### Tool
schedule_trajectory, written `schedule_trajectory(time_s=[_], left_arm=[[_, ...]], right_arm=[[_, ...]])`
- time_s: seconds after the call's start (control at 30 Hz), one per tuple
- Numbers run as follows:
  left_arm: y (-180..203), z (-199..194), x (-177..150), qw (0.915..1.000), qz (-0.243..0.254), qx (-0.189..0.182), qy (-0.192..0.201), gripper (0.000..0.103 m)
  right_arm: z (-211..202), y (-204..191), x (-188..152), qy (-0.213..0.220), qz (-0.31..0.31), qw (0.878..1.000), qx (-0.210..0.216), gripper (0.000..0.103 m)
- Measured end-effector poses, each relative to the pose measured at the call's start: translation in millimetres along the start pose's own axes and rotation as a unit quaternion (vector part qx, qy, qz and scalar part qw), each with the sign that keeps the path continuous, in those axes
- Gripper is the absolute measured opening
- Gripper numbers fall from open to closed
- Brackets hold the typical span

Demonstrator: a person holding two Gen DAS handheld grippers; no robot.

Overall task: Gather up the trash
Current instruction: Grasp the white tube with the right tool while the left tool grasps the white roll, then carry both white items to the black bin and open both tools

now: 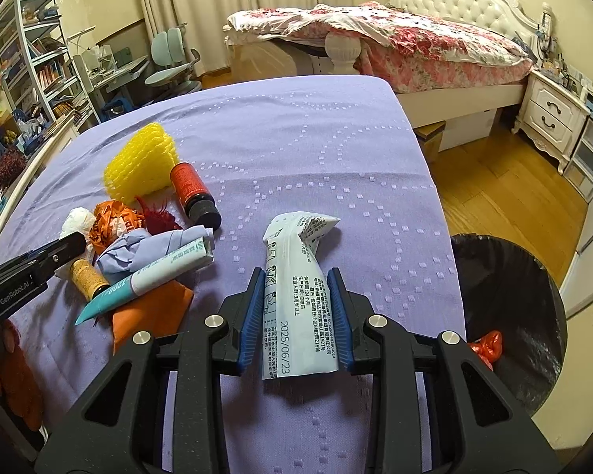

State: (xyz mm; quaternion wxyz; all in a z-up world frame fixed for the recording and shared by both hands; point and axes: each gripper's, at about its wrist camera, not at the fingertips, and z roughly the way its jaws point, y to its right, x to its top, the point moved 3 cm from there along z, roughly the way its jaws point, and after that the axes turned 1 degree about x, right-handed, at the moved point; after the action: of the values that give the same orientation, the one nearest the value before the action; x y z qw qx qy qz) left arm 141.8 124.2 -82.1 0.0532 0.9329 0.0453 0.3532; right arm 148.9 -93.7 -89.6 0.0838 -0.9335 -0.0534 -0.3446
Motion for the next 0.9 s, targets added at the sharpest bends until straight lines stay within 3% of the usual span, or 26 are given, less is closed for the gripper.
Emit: schedule_trajectory(time_s=[0.57,0.9], left_arm=[[-4,-44,-13,0.9992,-0.017,-0.001,0.036,0.035],[42,-61,-22,0.9974,0.010,-0.057,0.043,0.035]], right_arm=[[-33,10,-23,0.023,0.010,1.000,0.000,0.030],[-67,39,-33,0.048,0.036,0.998,-0.017,0.030]])
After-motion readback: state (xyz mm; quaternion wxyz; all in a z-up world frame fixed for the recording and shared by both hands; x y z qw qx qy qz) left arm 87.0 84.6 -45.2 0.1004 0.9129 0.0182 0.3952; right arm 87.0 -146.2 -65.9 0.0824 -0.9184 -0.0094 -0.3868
